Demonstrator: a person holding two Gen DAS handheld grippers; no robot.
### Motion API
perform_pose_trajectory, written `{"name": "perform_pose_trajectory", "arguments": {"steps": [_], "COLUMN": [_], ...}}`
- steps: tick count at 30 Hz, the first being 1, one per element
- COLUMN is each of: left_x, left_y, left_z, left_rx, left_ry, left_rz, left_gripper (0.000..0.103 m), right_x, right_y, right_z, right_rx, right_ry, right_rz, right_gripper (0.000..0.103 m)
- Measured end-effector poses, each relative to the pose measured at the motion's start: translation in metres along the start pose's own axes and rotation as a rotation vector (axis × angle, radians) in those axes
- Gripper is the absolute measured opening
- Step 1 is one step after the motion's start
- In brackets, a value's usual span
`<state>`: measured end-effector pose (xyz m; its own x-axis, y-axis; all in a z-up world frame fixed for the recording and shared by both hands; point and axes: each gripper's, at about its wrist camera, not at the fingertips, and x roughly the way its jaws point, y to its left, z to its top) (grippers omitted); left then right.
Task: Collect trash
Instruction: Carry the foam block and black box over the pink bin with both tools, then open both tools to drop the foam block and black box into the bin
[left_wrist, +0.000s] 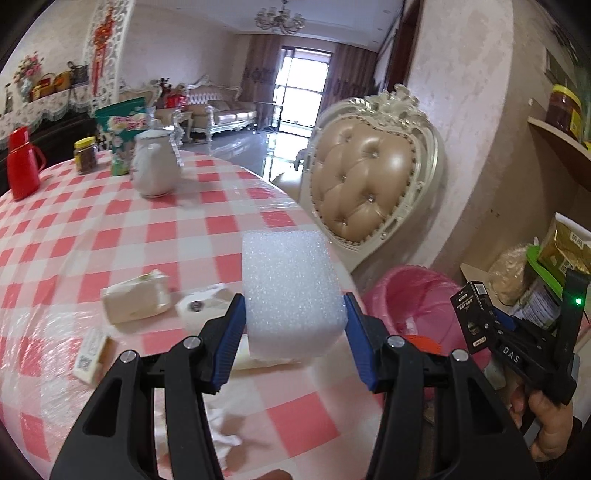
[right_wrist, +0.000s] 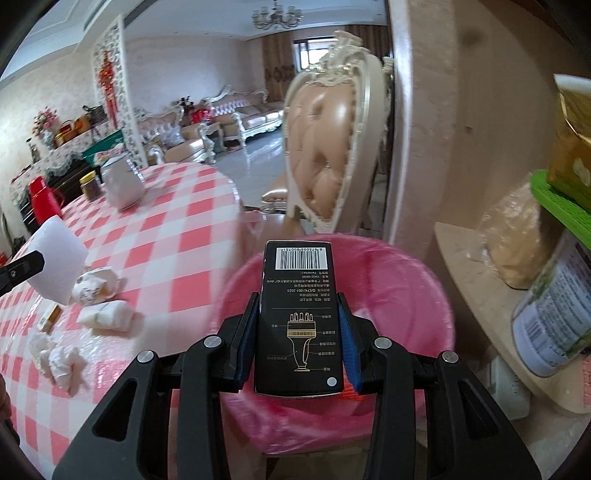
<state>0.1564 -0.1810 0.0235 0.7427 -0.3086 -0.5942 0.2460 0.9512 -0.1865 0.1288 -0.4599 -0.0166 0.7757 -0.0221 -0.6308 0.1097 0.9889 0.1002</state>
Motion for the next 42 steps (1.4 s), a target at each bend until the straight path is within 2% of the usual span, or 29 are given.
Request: {"name": "perform_pose_trajectory", "arguments": {"steps": [18,28,37,38,39,40,42], "left_x": [0.063,0.092,0.106,0.108,0.109,0.11,0.111], "left_y": [-0.099,-0.138,-0.152,-0.152,-0.152,-0.151,-0.148], "left_z": [0.011,0.014,0.014,0.015,0.015,0.016,0.017], "left_rx": [0.128,0.179,0.191,0.188,0.184,0.175,0.164], "left_ry": [0.067,0.102,0.129,0.137,0.14,0.141,0.143], "left_rz": [-0.163,-0.224,-0.259,-0.266,-0.265,-0.262,-0.263], "left_gripper": [0.051,0.052,0.052,0.054,0.064,0.07,0.07], "right_x": [0.013,0.02,0.022,0.023,0.022,0.021,0.022], "right_y": [-0.053,-0.059,-0.058,-0.058,-0.059,-0.06,-0.06], "right_z": [-0.007,-0.009,-0.008,-0.008,-0.007,-0.007,-0.007], "right_rx": [0.071,0.076,0.076,0.077,0.082,0.084,0.081], "right_ry": [0.018,0.031,0.033,0.034,0.032,0.029,0.029], "right_rz": [-0.06,-0.066,-0.064,-0.064,-0.066,-0.067,-0.068], "right_gripper": [0.039,0.039,0.039,0.04,0.046,0.05,0.053]}}
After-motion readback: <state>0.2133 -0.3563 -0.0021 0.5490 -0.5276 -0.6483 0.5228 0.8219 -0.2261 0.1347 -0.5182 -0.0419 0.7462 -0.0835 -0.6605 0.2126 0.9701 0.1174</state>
